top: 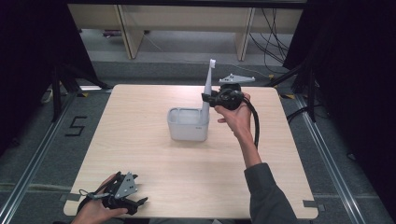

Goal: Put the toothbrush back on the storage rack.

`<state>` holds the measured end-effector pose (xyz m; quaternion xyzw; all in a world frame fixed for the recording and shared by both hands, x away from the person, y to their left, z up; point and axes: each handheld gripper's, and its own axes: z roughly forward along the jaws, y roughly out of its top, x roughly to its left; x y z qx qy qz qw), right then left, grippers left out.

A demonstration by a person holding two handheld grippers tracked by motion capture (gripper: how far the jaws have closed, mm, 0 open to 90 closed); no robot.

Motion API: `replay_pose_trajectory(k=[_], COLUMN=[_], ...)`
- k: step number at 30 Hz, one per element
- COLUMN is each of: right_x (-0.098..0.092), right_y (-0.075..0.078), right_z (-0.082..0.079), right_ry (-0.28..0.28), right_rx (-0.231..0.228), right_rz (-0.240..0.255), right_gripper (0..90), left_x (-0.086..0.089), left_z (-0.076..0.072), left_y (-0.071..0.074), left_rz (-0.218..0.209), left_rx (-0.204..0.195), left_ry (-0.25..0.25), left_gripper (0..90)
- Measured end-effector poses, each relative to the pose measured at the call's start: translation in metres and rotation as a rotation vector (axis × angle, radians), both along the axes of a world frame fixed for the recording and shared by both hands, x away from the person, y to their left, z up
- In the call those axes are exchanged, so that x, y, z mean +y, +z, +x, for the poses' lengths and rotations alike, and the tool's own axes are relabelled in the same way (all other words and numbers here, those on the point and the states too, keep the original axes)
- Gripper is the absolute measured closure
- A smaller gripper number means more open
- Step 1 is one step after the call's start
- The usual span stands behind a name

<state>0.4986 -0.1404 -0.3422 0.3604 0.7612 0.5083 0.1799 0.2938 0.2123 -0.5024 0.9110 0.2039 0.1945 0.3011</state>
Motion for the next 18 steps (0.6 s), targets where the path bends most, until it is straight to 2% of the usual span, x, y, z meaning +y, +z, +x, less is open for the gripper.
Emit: replay_pose_trajectory(k=[3, 4, 5, 9, 11, 13, 14, 16, 18], right_x=[0.001, 0.001, 0.003, 0.004, 0.005, 0.006, 0.007, 0.008, 0.009], right_y=[-0.001, -0.001, -0.003, -0.006, -0.007, -0.010, -0.011, -0.013, -0.015], right_z=[0.002, 0.002, 0.003, 0.005, 0.007, 0.008, 0.009, 0.010, 0.011], right_ry=[-0.003, -0.007, -0.015, -0.022, -0.025, -0.029, -0.029, -0.026, -0.031], right_rx=[0.005, -0.007, 0.018, 0.017, 0.024, 0.009, 0.031, 0.018, 0.030], right_rz=[0.002, -0.004, 0.008, 0.003, -0.003, -0.019, -0.022, -0.019, -0.032], right_gripper=[66.9, 66.9, 66.9, 66.9, 66.9, 66.8, 66.9, 66.9, 66.8], left_x=[0.000, 0.000, 0.000, 0.000, 0.000, 0.000, 0.000, 0.000, 0.000], left_z=[0.000, 0.000, 0.000, 0.000, 0.000, 0.000, 0.000, 0.000, 0.000], left_y=[0.000, 0.000, 0.000, 0.000, 0.000, 0.000, 0.000, 0.000, 0.000], left_rz=[0.000, -0.002, -0.003, -0.004, 0.001, -0.003, -0.004, -0.003, 0.001], left_rx=[-0.001, 0.001, 0.001, 0.000, 0.000, -0.001, -0.001, -0.001, -0.001], left_ry=[-0.001, -0.002, -0.002, -0.001, -0.002, -0.002, -0.002, 0.000, -0.006], left_gripper=[16.4, 16.4, 16.4, 16.4, 16.4, 16.3, 16.3, 16.3, 16.3])
